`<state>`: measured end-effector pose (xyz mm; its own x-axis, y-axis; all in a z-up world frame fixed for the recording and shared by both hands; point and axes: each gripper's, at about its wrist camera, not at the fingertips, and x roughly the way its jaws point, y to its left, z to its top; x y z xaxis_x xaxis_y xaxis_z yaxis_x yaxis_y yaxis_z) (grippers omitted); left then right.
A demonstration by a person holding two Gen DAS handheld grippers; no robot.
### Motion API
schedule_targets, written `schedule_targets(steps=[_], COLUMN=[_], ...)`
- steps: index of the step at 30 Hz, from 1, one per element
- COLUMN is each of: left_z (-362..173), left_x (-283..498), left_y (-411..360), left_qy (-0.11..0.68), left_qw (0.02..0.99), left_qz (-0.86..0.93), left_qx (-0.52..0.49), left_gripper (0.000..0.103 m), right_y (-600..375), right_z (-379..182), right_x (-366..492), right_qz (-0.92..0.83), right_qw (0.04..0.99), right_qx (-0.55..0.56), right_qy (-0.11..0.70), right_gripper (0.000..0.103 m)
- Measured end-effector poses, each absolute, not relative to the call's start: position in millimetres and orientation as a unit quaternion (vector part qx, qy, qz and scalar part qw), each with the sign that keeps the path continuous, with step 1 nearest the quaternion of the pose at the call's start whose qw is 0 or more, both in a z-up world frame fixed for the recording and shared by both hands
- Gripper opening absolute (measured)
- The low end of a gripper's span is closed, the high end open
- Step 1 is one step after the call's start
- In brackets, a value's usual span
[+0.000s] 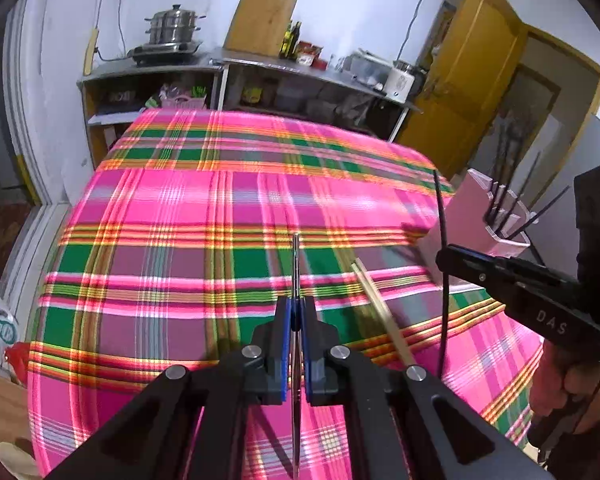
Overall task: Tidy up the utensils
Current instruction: 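Lift both black chopsticks and carry them over the pink holder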
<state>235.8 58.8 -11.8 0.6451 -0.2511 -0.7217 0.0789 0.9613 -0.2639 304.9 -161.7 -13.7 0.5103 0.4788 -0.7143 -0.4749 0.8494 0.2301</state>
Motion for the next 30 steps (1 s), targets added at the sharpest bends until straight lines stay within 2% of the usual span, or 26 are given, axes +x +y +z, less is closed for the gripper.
schedule_targets(steps=[12, 30], left_z=[31.6, 67.7], left_x=[218.6, 228.5], left_y=[38.5, -8.9], left_qy=[0.373, 0.357], left_qw=[0.915, 0.913], left_qz=[-0.118, -0.171], left_qx=[-0.097, -0.097], left_gripper=[0.004, 0.004], right_y=[-186.7, -240.5], right_z=[27.3, 56.0], right_x=[277.7, 252.5], right_qz=[0.267, 0.227], right_qw=[0.891, 0.914], right_qx=[0.017, 0.041], right_qy=[0.368, 0.335], right_gripper=[0.005, 0.005])
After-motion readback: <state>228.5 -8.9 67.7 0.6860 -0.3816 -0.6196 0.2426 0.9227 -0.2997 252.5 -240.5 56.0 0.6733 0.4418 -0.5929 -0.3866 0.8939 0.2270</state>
